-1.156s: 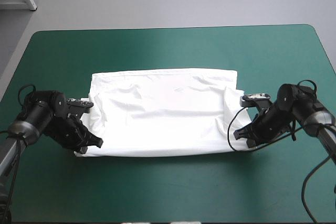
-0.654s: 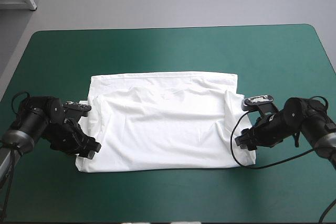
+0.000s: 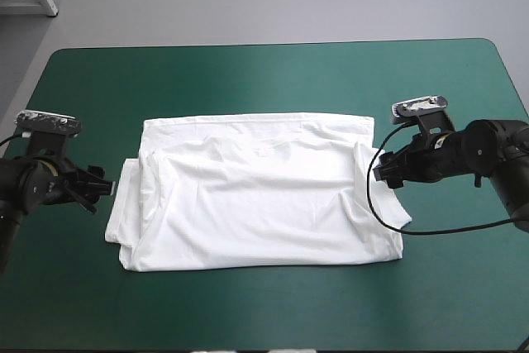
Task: Fold the cloth
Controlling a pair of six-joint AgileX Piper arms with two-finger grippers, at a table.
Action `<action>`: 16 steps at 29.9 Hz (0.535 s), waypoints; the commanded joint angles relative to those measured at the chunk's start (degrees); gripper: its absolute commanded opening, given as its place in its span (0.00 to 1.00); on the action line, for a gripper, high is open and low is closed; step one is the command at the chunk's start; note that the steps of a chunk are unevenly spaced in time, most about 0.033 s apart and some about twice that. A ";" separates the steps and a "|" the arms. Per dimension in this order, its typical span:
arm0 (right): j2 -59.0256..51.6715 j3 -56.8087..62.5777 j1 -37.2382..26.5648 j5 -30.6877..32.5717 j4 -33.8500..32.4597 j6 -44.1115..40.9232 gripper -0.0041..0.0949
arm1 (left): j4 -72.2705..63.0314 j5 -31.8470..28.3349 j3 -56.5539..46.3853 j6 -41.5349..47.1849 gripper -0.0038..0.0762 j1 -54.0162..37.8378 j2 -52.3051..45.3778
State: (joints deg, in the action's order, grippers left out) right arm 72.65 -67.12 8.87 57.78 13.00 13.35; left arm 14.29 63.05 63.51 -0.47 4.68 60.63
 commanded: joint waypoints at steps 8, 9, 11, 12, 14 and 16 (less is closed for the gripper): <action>-1.76 -1.74 0.14 1.40 3.03 -0.07 0.79 | -2.09 -19.67 -15.39 10.13 0.72 -4.08 1.08; -1.76 -1.74 0.14 1.69 3.64 0.06 0.79 | -3.50 -22.27 -16.87 9.92 0.72 -5.37 2.07; -1.86 -1.74 0.14 2.22 4.51 0.39 0.79 | -5.89 -25.66 -18.81 8.65 0.72 -7.50 4.10; -1.86 -1.74 0.14 2.59 4.63 0.39 0.79 | -6.53 -26.59 -19.32 7.99 0.72 -8.55 5.38; -1.94 -1.74 0.14 3.12 5.17 0.39 0.79 | -7.47 -27.15 -19.48 5.27 0.72 -10.03 8.01; -2.09 -1.74 0.14 3.12 5.64 0.39 0.79 | -7.47 -28.31 -19.48 4.42 0.72 -10.39 11.00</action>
State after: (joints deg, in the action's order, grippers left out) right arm 72.61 -67.12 8.87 61.95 16.73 13.30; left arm 7.64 39.14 42.80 5.38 -5.01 69.75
